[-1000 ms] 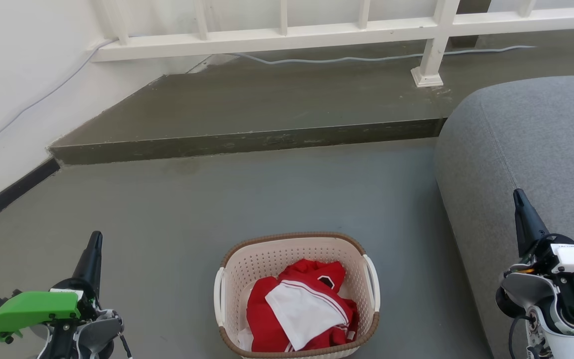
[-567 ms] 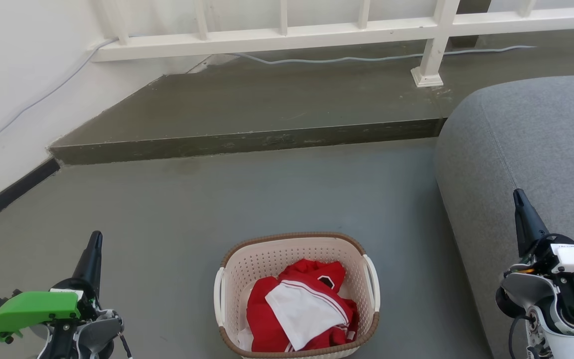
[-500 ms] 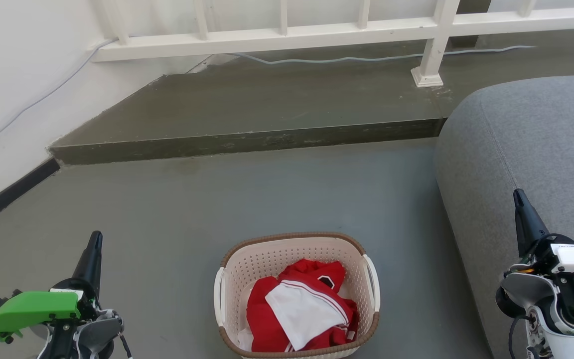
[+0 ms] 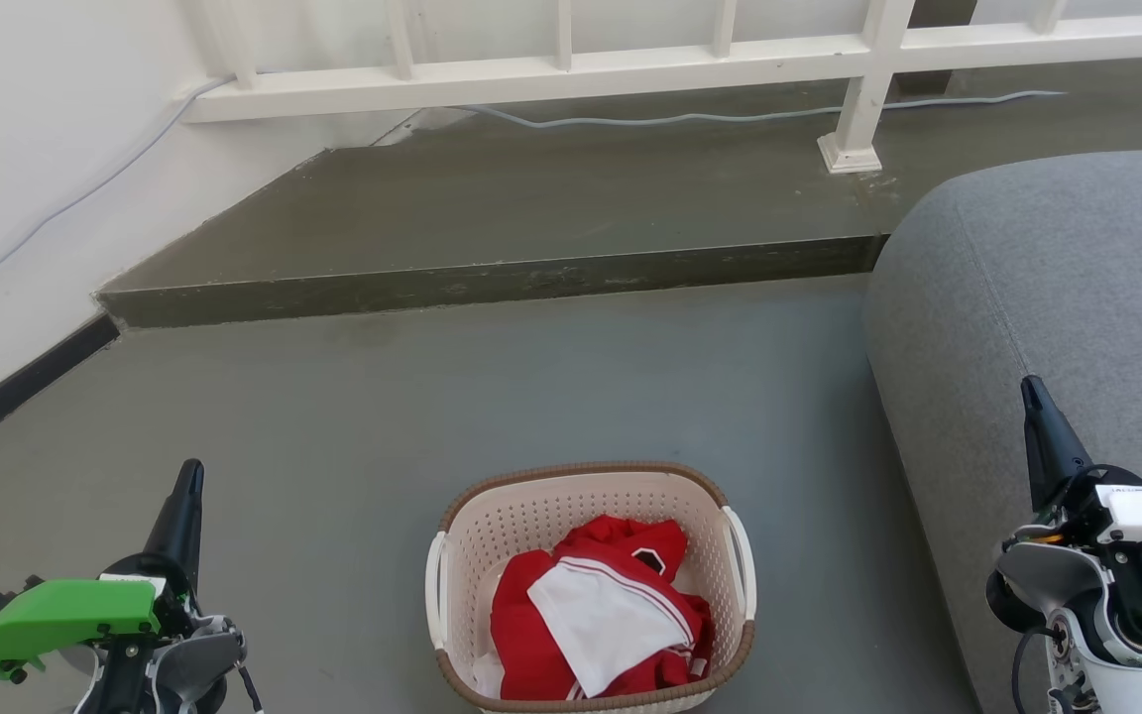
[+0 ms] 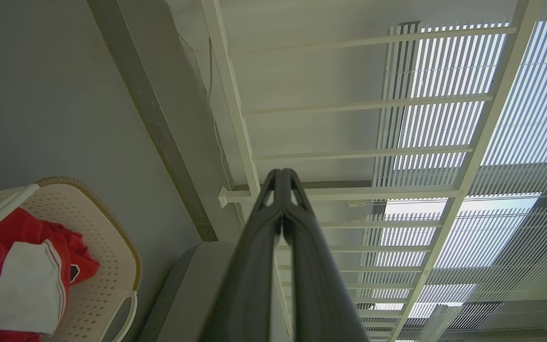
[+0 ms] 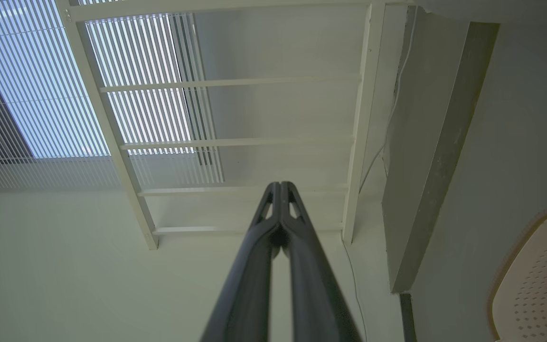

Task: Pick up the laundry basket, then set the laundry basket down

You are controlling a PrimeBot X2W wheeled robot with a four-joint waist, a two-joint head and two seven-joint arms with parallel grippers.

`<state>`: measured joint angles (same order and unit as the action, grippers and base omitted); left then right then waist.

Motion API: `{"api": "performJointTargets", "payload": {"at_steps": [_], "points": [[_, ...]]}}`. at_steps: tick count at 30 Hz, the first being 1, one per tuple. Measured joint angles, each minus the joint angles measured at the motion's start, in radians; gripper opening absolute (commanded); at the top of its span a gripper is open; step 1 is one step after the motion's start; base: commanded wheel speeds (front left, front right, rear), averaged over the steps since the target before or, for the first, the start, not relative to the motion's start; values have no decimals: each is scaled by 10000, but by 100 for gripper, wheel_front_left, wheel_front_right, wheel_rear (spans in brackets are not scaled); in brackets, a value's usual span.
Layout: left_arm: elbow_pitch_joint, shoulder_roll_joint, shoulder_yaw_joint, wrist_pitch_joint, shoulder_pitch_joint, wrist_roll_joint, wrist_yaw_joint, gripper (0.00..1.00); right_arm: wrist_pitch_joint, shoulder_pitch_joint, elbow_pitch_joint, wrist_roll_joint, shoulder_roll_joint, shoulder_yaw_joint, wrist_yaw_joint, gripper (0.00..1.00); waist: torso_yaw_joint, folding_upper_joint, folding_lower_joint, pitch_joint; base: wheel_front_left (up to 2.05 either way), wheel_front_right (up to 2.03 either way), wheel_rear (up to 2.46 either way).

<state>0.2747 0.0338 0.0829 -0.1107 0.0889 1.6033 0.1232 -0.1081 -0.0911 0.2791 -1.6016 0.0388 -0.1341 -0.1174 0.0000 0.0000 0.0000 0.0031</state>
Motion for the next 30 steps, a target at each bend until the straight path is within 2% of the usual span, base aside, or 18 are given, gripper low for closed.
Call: {"api": "performJointTargets", "payload": {"at_steps": [30], "points": [[0, 0, 0, 0, 0, 0, 0, 0, 0, 0, 0, 0, 0, 0, 0, 0, 0, 0, 0, 0, 0, 0, 0]]}}
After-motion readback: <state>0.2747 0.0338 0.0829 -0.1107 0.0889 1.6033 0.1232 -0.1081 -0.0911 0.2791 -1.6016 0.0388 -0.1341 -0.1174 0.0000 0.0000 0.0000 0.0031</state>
